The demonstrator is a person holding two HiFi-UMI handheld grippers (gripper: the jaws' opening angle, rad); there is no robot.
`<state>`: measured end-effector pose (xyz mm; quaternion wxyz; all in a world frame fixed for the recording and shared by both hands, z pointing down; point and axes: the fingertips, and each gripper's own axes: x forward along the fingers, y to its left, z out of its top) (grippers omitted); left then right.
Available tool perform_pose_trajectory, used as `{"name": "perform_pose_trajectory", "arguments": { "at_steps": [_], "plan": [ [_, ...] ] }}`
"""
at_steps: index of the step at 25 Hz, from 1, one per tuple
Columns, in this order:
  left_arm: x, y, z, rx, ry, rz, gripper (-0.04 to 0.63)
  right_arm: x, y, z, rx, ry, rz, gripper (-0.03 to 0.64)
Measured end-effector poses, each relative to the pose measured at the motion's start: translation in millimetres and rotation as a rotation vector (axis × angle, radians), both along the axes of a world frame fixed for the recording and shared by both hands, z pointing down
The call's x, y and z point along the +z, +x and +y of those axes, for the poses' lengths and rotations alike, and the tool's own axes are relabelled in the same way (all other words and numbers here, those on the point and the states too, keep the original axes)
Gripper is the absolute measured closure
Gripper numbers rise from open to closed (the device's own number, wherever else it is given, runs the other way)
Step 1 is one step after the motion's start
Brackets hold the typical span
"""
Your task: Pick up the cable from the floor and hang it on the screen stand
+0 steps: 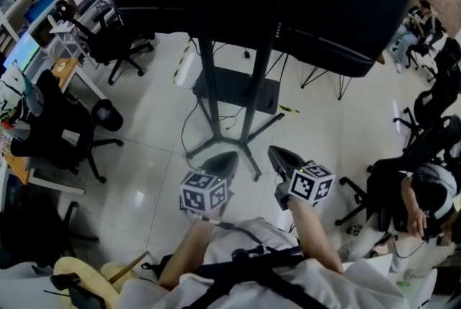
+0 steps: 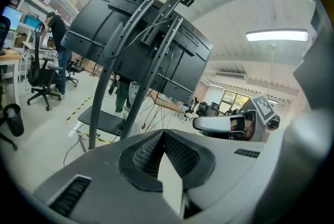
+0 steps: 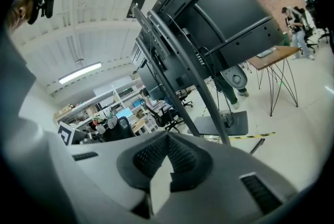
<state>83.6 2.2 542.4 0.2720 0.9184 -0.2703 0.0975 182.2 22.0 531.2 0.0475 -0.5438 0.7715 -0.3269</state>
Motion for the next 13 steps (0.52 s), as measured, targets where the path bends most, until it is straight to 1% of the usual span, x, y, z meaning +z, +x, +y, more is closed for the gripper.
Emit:
{"name": "perform_pose_trajectory", "arguments": {
  "at_steps": [3,13],
  "plan": [
    [-0.1,-3.1,-4.6,-0.015,-0.001,0.000,0.595,1.4,0.1,-3.2,-0.002,-0.004,-0.008,0.609],
    [-1.7,-8.4,-11.6,-0.024,0.002,0.000,0.595,-0.6,-5.6,-10.5,-0.007,-0.002,0.020,0.609]
  ]
}}
